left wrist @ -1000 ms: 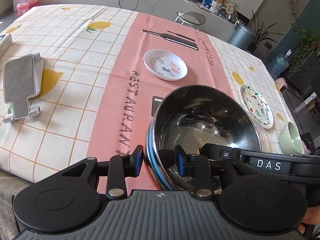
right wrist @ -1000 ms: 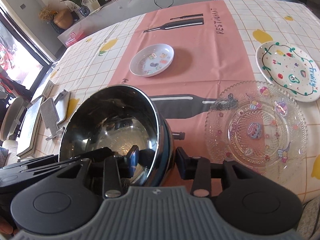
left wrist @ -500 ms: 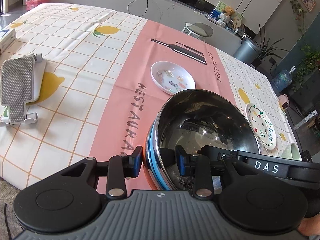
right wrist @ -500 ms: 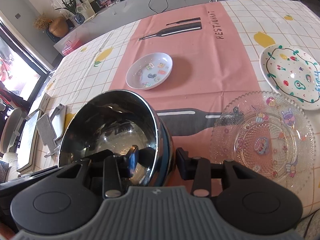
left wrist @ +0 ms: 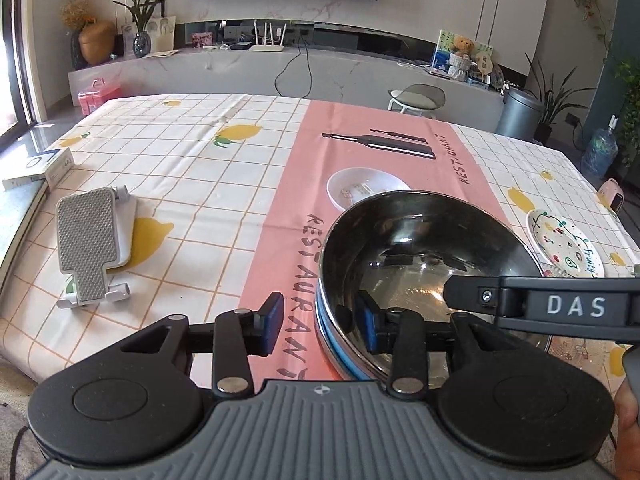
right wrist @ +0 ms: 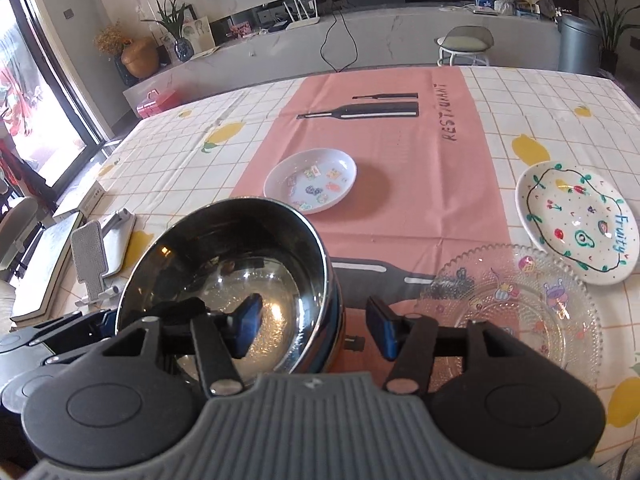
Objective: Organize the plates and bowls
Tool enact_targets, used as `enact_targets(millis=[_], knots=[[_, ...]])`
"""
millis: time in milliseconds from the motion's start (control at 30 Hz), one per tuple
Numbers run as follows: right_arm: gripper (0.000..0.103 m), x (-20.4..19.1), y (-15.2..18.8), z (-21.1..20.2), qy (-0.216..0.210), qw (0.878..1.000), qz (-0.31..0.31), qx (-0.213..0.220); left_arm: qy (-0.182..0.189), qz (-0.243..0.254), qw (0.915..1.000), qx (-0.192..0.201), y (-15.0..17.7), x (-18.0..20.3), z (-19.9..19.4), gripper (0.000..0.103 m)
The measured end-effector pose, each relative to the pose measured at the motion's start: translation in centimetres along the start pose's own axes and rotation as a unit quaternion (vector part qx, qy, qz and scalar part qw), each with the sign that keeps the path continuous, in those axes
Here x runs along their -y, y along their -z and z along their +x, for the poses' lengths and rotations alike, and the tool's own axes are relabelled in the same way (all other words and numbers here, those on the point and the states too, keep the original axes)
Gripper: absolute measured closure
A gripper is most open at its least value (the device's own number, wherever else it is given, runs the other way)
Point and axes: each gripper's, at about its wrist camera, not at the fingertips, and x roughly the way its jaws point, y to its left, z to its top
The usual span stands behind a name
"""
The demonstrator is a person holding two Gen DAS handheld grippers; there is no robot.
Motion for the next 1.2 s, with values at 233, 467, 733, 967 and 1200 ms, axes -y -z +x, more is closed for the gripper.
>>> enact_targets(millis=[233, 467, 733, 967, 1200], knots=[[0.014, 1.3, 0.2, -1.8, -0.029, 0.999, 0.022, 0.038, 0.002, 0.009, 0.9982, 0.060, 0.5, 0.2, -1.8, 0.029], [0.007, 2.9, -0.4, -3.1, -0.044, 0.995, 0.054, 0.072, 0.023, -0.030, 0.9959, 0.082, 0.0, -0.8, -3.4, 0.018], [0.007, 5.4, -0.8, -3.6, -0.046, 0.993, 0.075, 0.082, 0.019, -0.058, 0.9934, 0.097, -1.4, -1.6, -5.4, 0.018], [0.007, 7.6, -2.1, -6.2, -0.014, 0.988, 0.093, 0.119, 0.036, -0.033, 0.9943, 0.095, -3.6, 0.1, -6.3, 0.018], [0.007, 11.3, -3.5, -9.0, 0.009, 0.978, 0.129, 0.163, 0.058, -0.011, 0.9954, 0.076, -5.8, 2.7, -6.1, 0.019]])
